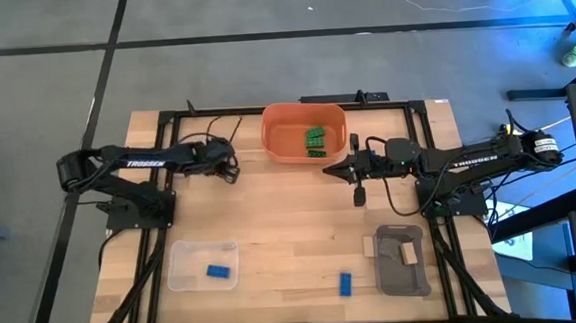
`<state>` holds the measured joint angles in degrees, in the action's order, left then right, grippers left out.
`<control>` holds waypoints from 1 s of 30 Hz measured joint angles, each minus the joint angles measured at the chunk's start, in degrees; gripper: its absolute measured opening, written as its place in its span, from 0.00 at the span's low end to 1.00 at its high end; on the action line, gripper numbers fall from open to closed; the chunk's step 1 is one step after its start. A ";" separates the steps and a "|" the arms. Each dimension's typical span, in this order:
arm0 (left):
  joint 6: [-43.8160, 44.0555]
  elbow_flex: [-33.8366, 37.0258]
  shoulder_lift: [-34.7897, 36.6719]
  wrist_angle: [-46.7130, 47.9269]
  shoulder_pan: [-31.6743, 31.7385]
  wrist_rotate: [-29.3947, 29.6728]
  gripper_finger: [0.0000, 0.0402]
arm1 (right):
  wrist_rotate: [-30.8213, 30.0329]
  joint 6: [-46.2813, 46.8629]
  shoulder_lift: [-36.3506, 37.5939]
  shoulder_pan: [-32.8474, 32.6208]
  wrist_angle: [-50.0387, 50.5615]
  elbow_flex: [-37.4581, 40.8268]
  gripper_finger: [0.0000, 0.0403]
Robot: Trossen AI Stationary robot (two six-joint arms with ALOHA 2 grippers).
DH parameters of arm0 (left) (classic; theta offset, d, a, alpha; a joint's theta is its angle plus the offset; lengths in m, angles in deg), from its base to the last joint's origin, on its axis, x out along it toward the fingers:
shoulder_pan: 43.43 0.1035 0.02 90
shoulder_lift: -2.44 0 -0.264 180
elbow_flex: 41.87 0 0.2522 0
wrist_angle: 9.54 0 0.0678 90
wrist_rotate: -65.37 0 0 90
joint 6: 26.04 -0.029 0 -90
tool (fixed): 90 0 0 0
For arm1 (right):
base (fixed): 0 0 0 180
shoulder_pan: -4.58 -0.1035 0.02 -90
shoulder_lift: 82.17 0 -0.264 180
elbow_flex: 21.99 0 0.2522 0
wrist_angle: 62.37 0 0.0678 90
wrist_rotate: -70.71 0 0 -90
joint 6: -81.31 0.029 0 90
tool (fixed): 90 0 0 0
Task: Sort & place blocks by color
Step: Put the top brown block into the black transparent bin
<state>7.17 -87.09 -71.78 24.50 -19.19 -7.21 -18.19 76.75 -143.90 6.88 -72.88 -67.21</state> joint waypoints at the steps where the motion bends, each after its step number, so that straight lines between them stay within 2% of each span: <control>1: -2.06 -0.14 0.98 -3.34 -0.65 0.82 0.28 | 0.00 0.00 0.00 0.00 0.00 0.00 0.00; 8: -15.53 -0.11 9.89 -27.32 -10.61 0.59 0.28 | 0.00 0.02 0.00 0.00 -0.02 0.00 0.03; 13: -21.82 -0.13 12.06 -44.90 -18.63 -7.67 0.28 | 0.51 1.47 -0.46 -0.02 -2.12 -0.02 0.04; 17: -24.49 -0.13 9.64 -52.12 -22.25 -11.14 0.28 | 1.83 2.81 -3.04 -0.40 -6.35 -0.08 0.08; 21: -26.08 -0.28 7.61 -54.77 -22.92 -11.10 0.28 | 1.89 4.33 -7.47 -0.70 -9.88 -0.09 0.24; 27: -25.88 -0.77 5.36 -62.75 -22.92 -9.57 0.28 | 1.60 6.76 -16.12 -0.68 -11.87 -3.74 0.60; 30: -25.89 -0.77 3.21 -67.11 -22.94 -9.59 0.28 | 1.60 7.37 -20.76 -0.68 -11.70 -7.62 0.74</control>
<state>-18.72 -87.86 -68.57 -42.61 -42.13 -16.80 -16.59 84.12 -164.66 6.21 -84.58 -74.83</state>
